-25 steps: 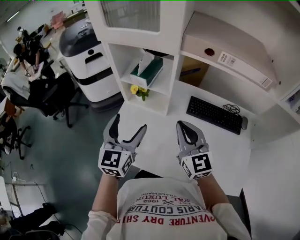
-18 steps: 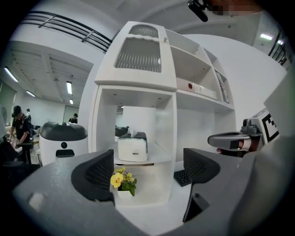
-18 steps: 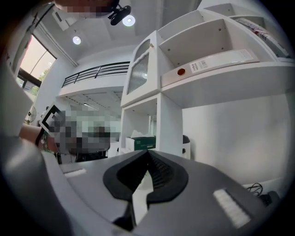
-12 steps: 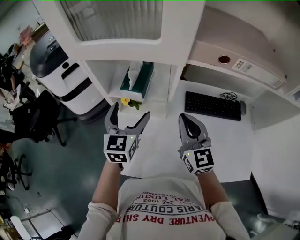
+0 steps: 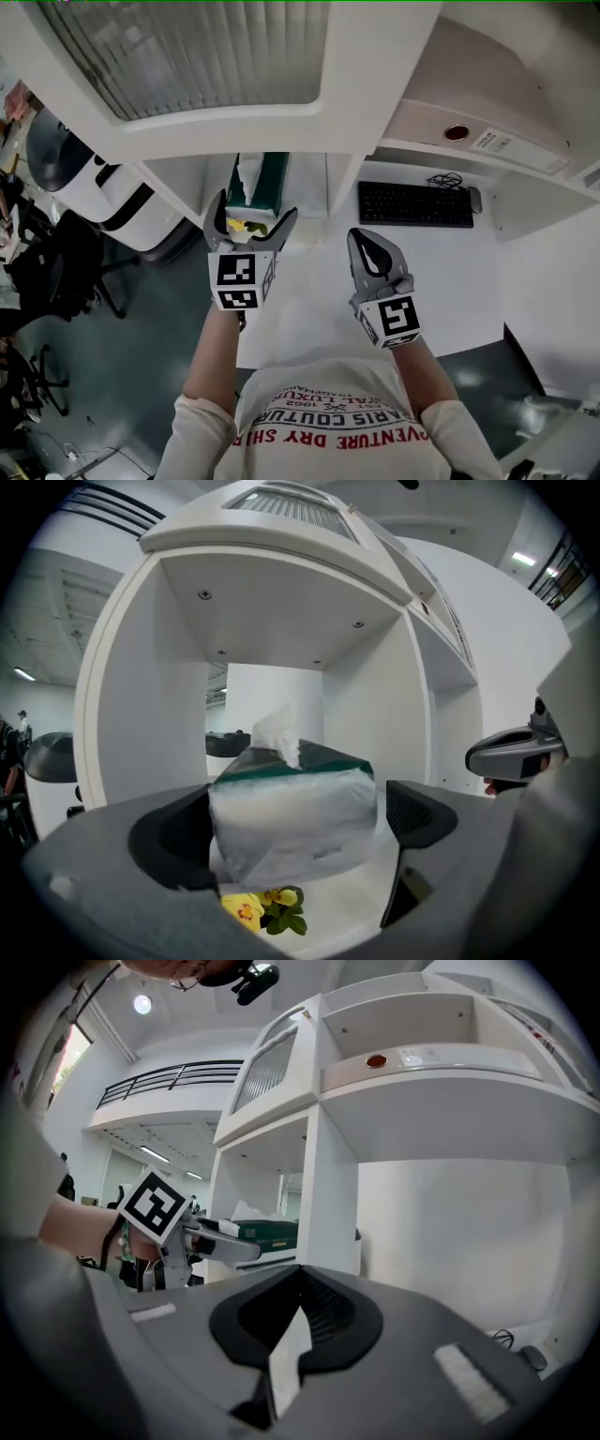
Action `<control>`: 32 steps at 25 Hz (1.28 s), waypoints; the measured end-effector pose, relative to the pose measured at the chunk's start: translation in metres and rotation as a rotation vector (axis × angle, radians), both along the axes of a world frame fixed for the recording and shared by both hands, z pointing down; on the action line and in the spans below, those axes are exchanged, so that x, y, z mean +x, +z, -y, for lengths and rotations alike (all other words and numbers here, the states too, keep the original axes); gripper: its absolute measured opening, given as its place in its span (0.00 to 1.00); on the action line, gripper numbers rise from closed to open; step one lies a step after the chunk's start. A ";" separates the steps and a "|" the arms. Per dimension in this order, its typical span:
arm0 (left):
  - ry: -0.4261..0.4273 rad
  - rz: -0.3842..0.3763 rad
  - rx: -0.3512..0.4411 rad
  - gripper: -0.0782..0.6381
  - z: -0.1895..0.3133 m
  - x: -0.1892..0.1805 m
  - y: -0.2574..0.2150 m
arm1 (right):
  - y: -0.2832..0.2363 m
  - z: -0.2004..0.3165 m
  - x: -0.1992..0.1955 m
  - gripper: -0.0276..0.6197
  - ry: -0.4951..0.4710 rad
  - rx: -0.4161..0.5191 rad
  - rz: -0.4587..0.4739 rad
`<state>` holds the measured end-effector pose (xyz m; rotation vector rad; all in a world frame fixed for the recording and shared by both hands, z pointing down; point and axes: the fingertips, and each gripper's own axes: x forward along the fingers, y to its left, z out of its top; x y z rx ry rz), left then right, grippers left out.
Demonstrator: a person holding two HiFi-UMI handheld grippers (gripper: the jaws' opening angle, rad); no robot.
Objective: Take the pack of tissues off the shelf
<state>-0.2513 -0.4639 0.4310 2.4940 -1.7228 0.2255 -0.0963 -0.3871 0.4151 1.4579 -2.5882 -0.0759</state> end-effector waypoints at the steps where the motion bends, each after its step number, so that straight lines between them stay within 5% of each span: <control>1: 0.001 0.008 -0.005 0.90 0.005 0.001 0.001 | 0.001 0.002 0.001 0.05 0.007 -0.002 -0.004; 6: -0.032 0.045 -0.021 0.89 0.021 0.001 0.008 | 0.004 0.011 0.017 0.04 0.062 -0.021 0.011; 9: -0.025 0.079 -0.014 0.80 0.022 0.000 0.010 | 0.008 0.012 0.019 0.05 0.074 -0.024 0.006; 17: -0.006 0.067 0.006 0.71 0.017 0.000 0.005 | 0.009 0.010 0.020 0.05 0.075 -0.023 0.001; 32: 0.077 0.042 0.136 0.71 -0.079 -0.021 -0.034 | -0.007 -0.027 -0.005 0.05 0.005 0.034 0.004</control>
